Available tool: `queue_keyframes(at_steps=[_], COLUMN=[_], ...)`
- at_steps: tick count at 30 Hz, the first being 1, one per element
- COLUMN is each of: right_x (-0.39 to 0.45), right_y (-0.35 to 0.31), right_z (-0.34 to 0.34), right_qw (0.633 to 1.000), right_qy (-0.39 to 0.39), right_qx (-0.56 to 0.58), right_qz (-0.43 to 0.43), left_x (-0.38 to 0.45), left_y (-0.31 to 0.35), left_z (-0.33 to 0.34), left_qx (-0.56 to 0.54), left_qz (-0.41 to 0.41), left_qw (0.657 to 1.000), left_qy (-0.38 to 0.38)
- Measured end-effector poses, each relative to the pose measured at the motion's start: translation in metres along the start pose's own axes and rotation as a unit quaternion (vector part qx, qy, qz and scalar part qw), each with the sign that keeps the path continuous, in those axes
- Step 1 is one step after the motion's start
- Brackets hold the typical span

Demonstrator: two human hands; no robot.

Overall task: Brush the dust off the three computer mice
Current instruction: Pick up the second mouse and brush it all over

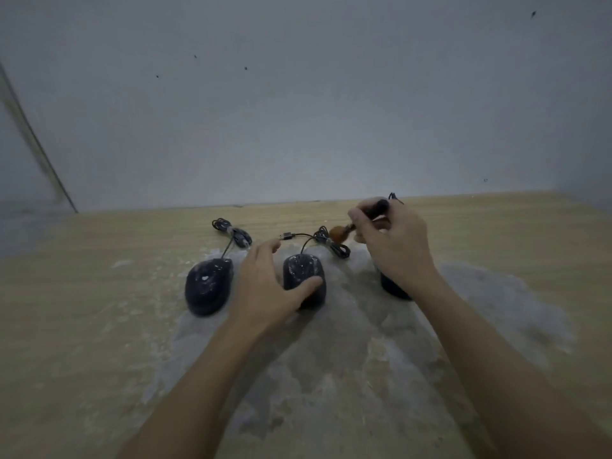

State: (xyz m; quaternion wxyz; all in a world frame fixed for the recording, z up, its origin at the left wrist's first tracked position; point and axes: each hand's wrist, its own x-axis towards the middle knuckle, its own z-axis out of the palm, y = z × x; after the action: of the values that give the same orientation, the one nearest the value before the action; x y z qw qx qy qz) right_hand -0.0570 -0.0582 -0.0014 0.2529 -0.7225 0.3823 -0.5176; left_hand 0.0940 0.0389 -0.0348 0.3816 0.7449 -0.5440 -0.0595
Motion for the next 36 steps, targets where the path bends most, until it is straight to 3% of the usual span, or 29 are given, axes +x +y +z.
queue_keyframes(at_steps=[2, 6, 8, 11, 18, 22, 26, 28, 29, 32, 34, 36], right_x=[-0.008, -0.023, -0.027, -0.029, -0.03, -0.019, -0.01, -0.012, -0.013, -0.01, -0.009, -0.011], right_y=[0.0, -0.004, -0.002, 0.005, 0.014, 0.006, -0.012, -0.015, -0.014, -0.01, -0.015, -0.02], right_z=[0.012, 0.028, 0.032, 0.033, 0.033, 0.024, 0.007, 0.004, 0.004, 0.007, 0.004, 0.003], right_qw=[0.983, 0.894, 0.861, 0.846, 0.851, 0.882, 0.901, 0.917, 0.937, 0.988, 0.977, 0.946], right_qy=[0.051, 0.103, 0.11, 0.108, 0.085, 0.07, -0.093, -0.177, -0.181, -0.05, -0.062, -0.186], right_qx=[0.139, 0.345, 0.398, 0.437, 0.444, 0.4, 0.394, 0.336, 0.282, 0.144, 0.205, 0.259], right_qz=[0.112, 0.265, 0.298, 0.287, 0.268, 0.241, 0.153, 0.121, 0.094, 0.017, 0.021, 0.052], left_x=[-0.006, -0.008, -0.005, -0.002, -0.002, -0.006, -0.008, -0.008, -0.008, -0.009, -0.009, -0.009], left_y=[-0.004, 0.0, 0.003, 0.001, -0.015, -0.019, -0.02, -0.021, -0.022, -0.023, -0.022, -0.022], left_z=[0.005, 0.019, 0.022, 0.023, 0.019, 0.009, 0.004, 0.004, 0.003, 0.003, 0.002, 0.003], left_qx=[0.001, 0.02, 0.049, 0.053, -0.017, -0.053, -0.087, -0.094, -0.095, -0.095, -0.101, -0.11], left_qz=[-0.045, -0.062, -0.05, -0.044, -0.041, -0.006, 0.0, 0.005, 0.008, 0.012, 0.013, 0.022], left_qw=[0.999, 0.997, 0.997, 0.997, 0.999, 0.998, 0.996, 0.995, 0.995, 0.995, 0.994, 0.993], left_qy=[-0.024, -0.048, -0.042, -0.032, -0.005, 0.014, 0.028, 0.038, 0.041, 0.035, 0.036, 0.035])
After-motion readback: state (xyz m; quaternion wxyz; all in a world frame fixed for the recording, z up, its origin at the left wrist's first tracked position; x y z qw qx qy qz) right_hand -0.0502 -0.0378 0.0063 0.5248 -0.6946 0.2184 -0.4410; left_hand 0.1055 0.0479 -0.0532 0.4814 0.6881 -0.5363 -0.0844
